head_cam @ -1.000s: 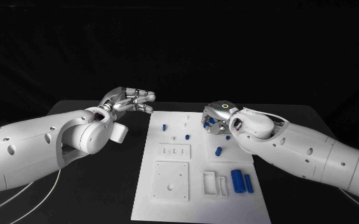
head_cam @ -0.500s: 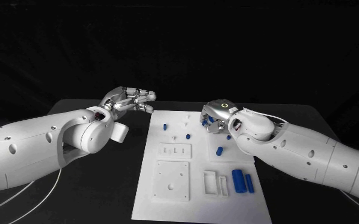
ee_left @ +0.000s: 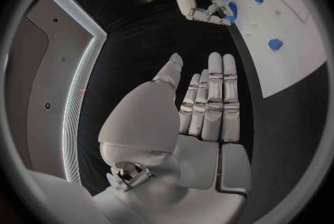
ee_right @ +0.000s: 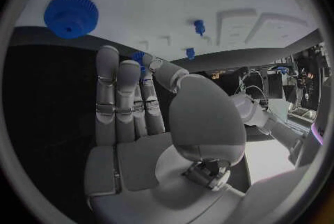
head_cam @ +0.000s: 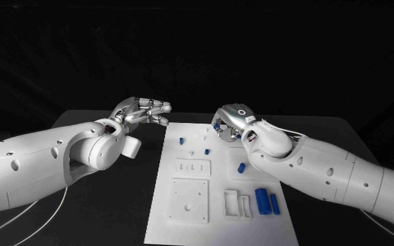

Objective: Assemble the parts on the task board

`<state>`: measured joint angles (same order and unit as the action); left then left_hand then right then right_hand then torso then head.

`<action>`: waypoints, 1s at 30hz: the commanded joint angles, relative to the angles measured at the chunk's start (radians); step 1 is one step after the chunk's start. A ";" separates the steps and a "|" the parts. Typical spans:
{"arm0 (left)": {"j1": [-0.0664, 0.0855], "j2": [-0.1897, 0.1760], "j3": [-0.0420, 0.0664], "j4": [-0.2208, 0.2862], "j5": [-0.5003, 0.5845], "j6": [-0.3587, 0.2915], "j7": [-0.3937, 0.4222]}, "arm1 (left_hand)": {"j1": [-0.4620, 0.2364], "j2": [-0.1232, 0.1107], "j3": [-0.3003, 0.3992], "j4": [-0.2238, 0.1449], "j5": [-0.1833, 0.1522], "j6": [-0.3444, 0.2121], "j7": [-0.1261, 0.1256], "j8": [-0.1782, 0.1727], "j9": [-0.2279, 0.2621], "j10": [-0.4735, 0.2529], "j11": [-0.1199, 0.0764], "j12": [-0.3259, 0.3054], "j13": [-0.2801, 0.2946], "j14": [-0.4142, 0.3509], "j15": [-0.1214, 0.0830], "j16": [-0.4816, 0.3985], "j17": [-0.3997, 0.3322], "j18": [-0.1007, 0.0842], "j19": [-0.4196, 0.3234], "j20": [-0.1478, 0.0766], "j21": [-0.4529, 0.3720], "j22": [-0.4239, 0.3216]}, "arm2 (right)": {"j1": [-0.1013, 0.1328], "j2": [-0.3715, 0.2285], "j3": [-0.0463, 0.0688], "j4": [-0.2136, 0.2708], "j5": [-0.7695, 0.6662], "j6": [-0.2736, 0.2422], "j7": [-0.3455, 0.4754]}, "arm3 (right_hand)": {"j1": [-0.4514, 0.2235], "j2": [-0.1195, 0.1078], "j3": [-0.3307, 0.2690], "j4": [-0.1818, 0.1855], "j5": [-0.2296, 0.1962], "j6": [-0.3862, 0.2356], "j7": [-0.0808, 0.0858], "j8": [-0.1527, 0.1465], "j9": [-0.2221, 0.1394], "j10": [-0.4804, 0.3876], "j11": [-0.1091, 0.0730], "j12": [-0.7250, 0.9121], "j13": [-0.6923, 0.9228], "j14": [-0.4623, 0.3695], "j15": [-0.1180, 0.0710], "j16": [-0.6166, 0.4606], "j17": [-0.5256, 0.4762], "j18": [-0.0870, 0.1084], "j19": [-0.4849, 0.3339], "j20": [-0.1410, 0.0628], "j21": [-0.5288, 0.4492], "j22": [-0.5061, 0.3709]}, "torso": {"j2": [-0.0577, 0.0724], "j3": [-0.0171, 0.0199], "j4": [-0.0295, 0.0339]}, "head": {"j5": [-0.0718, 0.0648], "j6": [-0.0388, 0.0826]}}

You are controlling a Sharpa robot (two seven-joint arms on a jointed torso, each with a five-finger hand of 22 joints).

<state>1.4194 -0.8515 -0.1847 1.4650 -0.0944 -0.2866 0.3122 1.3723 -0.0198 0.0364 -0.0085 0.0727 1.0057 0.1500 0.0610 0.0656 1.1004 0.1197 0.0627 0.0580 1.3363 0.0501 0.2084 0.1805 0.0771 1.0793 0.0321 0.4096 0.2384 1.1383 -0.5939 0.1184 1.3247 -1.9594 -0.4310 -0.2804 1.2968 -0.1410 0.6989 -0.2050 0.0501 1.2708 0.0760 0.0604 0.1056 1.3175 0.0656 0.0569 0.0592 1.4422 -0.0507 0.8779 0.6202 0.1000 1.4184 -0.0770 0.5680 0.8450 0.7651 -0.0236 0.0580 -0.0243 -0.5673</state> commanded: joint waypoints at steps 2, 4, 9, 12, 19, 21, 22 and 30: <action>0.002 0.003 0.001 0.000 -0.003 0.014 0.005 | -0.006 0.003 -0.005 -0.001 -0.003 -0.009 0.001 0.002 0.000 -0.005 0.001 -0.003 0.001 -0.001 0.000 0.006 0.001 -0.003 0.000 0.002 0.004 -0.001 | 0.000 0.018 0.000 -0.008 -0.069 -0.065 -0.064 | 0.001 -0.006 0.006 0.004 -0.002 0.007 -0.001 0.004 -0.002 0.048 -0.041 0.002 0.003 0.001 -0.004 -0.003 0.002 0.014 0.001 -0.004 -0.005 0.003 | 0.001 0.0012 0.0009 | 0.002 0.001; 0.002 0.004 0.001 -0.001 -0.003 0.016 0.005 | -0.006 0.003 -0.005 -0.001 -0.003 -0.009 0.001 0.002 0.000 -0.005 0.001 -0.003 0.001 -0.001 0.000 0.006 0.001 -0.003 0.000 0.002 0.004 -0.001 | 0.000 0.030 0.000 -0.016 -0.078 -0.072 -0.070 | 0.003 -0.010 0.008 0.008 -0.002 0.007 -0.001 0.004 -0.004 0.048 -0.042 0.003 0.002 0.002 -0.004 -0.002 0.003 0.013 0.002 -0.004 -0.011 0.015 | 0.003 0.0014 0.0005 | 0.003 0.003; 0.002 0.005 0.001 -0.005 -0.005 0.021 0.005 | -0.002 -0.001 -0.006 -0.003 -0.006 -0.009 0.001 0.002 0.000 -0.005 0.001 -0.003 0.001 -0.007 0.002 0.003 0.000 -0.004 -0.004 0.003 0.002 -0.004 | -0.002 0.057 0.000 -0.033 -0.092 -0.081 -0.075 | 0.004 -0.011 0.009 0.010 -0.002 0.008 -0.001 0.004 -0.005 0.048 -0.041 0.002 0.002 0.001 -0.004 -0.003 0.003 0.014 0.003 -0.004 -0.016 0.022 | 0.003 0.0027 -0.0007 | 0.010 0.005; 0.002 0.006 0.001 -0.006 -0.005 0.022 0.005 | -0.002 -0.001 -0.006 -0.003 -0.006 -0.009 0.001 0.002 0.000 -0.005 0.001 -0.003 0.001 -0.007 0.002 0.003 0.000 -0.004 -0.004 0.003 0.002 -0.004 | -0.003 0.067 0.000 -0.042 -0.096 -0.081 -0.075 | 0.005 -0.012 0.008 0.010 -0.002 0.009 -0.001 0.004 -0.006 0.049 -0.041 0.002 0.002 0.001 -0.004 -0.002 0.003 0.013 0.004 -0.004 -0.018 0.025 | 0.004 0.0010 0.0014 | 0.007 0.005; 0.002 0.007 0.000 -0.004 -0.005 0.022 0.005 | -0.001 -0.002 -0.006 -0.004 -0.006 -0.010 0.001 0.002 0.000 -0.006 0.002 -0.003 0.001 -0.007 0.002 0.002 0.000 -0.004 -0.003 0.003 0.001 -0.005 | -0.005 0.085 -0.001 -0.061 -0.093 -0.074 -0.077 | 0.004 -0.012 0.008 0.010 -0.002 0.009 -0.001 0.004 -0.007 0.048 -0.042 0.002 0.002 0.002 -0.004 -0.002 0.003 0.013 0.006 -0.004 -0.024 0.033 | 0.006 0.0009 0.0044 | 0.010 0.001; 0.002 0.006 0.000 -0.003 -0.005 0.022 0.005 | -0.001 -0.002 -0.006 -0.004 -0.006 -0.010 0.001 0.002 0.000 -0.006 0.002 -0.003 0.001 -0.007 0.002 0.002 0.000 -0.004 -0.003 0.003 0.001 -0.005 | -0.006 0.085 -0.001 -0.061 -0.091 -0.064 -0.076 | 0.004 -0.012 0.008 0.010 -0.002 0.009 -0.001 0.004 -0.007 0.048 -0.042 0.002 0.002 0.002 -0.004 -0.002 0.003 0.013 0.006 -0.004 -0.024 0.033 | 0.006 0.0005 0.0054 | 0.009 0.000; 0.002 0.006 0.000 -0.003 -0.005 0.022 0.005 | -0.001 -0.002 -0.006 -0.004 -0.006 -0.010 0.001 0.002 0.000 -0.006 0.002 -0.003 0.001 -0.007 0.002 0.002 0.000 -0.004 -0.003 0.003 0.001 -0.005 | -0.006 0.085 -0.001 -0.060 -0.090 -0.060 -0.075 | 0.002 -0.011 0.007 0.008 -0.002 0.010 -0.001 0.004 -0.007 0.049 -0.042 0.002 0.002 0.002 -0.004 -0.002 0.003 0.013 0.008 -0.004 -0.029 0.040 | 0.007 0.0002 0.0063 | 0.009 -0.001; 0.002 0.007 0.000 -0.005 -0.006 0.021 0.005 | 0.001 -0.003 -0.005 -0.005 -0.005 -0.011 0.002 0.002 0.000 -0.007 0.002 -0.003 0.001 -0.006 0.002 0.002 -0.001 -0.003 -0.003 0.003 0.001 -0.006 | -0.009 0.085 -0.003 -0.054 -0.076 -0.029 -0.060 | 0.000 -0.010 0.002 0.007 -0.002 0.010 -0.002 0.004 -0.007 0.049 -0.042 0.002 0.002 0.002 -0.004 -0.001 0.004 0.012 0.009 -0.004 -0.034 0.046 | 0.009 -0.0020 0.0062 | 0.007 -0.003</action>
<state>1.4194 -0.8470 -0.1851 1.4585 -0.0966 -0.2793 0.3113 1.3723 -0.0198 0.0336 -0.0113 0.0727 1.0022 0.1535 0.0610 0.0656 1.1004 0.1197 0.0627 0.0577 1.3363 0.0501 0.2084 0.1802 0.0772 1.0794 0.0321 0.4095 0.2335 1.1304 -0.5100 0.1162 1.2690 -2.0300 -0.4880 -0.3484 1.3015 -0.1464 0.7055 -0.1982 0.0425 1.2740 0.0729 0.0603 0.0992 1.3173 0.0653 0.0568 0.0593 1.4423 -0.0500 0.8780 0.6229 0.1009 1.4222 -0.0805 0.5398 0.8897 0.7736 -0.0247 0.0641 -0.0167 -0.5687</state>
